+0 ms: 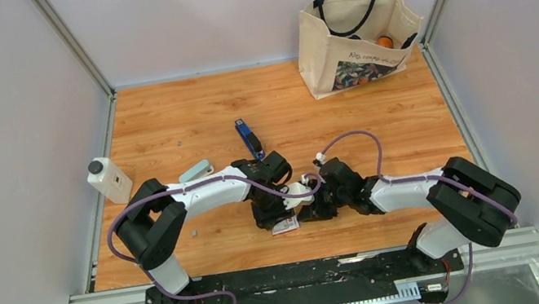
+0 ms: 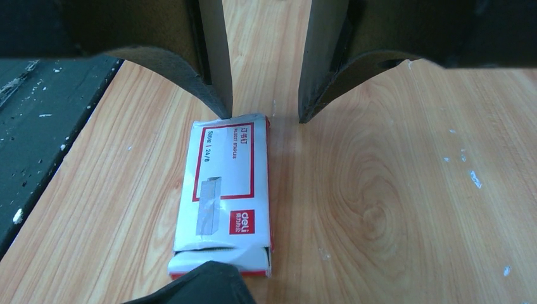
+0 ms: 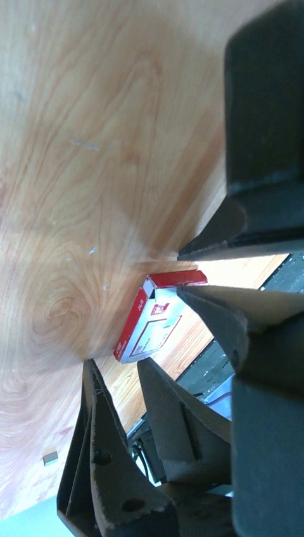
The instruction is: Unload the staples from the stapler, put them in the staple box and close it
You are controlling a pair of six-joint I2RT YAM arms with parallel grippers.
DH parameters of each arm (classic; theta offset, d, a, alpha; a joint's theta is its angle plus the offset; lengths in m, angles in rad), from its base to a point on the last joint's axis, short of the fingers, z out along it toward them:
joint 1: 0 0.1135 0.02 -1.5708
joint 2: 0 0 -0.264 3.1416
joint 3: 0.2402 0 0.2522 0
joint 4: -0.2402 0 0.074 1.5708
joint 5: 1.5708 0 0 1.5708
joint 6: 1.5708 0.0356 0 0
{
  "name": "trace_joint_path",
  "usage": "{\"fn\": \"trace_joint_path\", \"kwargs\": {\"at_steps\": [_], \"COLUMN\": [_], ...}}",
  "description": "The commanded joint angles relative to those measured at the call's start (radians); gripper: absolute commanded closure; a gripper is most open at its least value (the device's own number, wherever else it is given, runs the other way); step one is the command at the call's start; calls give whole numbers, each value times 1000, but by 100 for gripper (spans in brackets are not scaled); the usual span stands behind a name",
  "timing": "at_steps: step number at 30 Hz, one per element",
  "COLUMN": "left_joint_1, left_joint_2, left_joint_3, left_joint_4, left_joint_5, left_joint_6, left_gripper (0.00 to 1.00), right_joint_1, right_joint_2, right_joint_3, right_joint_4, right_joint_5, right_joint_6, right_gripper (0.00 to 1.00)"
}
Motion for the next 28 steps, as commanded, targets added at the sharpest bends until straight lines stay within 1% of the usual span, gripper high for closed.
{"fn": "trace_joint_path", "kwargs": {"at_steps": [1, 2, 5, 10, 12, 13, 14, 15, 16, 17, 18, 21, 28], "left_joint_1": [19, 37, 105, 194, 221, 237, 257, 277, 300, 327, 352, 438, 635], "left_joint_2": [-34, -47, -90, -195, -248, -273, -297, -322, -345, -371, -394, -469, -586], "left_joint_3": [31, 39, 74, 135, 152, 163, 171, 178, 184, 184, 180, 157, 103], "left_joint_4": [-31, -48, -110, -203, -231, -242, -254, -265, -269, -272, -272, -251, -272], "left_joint_5": [-14, -19, -19, 18, 19, 21, 32, 39, 44, 52, 68, 85, 154], "left_joint_6": [20, 22, 22, 8, 0, -6, -9, -19, -35, -50, -62, -107, -132], "left_gripper": [49, 49, 49, 48, 47, 46, 34, 29, 27, 22, 20, 19, 18], "right_joint_1": [-40, -55, -94, -118, -120, -120, -124, -128, -129, -129, -129, -129, -129], "right_joint_2": [-94, -128, -214, -245, -252, -256, -254, -254, -256, -259, -263, -288, -311], "right_joint_3": [8, 9, 42, 158, 207, 226, 255, 281, 308, 331, 348, 381, 433], "right_joint_4": [-118, -150, -280, -437, -491, -515, -541, -572, -600, -621, -640, -667, -735], "right_joint_5": [38, 48, 89, 143, 179, 199, 210, 222, 236, 245, 258, 278, 305], "right_joint_6": [-66, -85, -143, -241, -278, -293, -310, -330, -344, -358, -365, -382, -413], "right_gripper": [69, 64, 42, 14, 1, 0, 0, 0, 0, 0, 0, 0, 0]}}
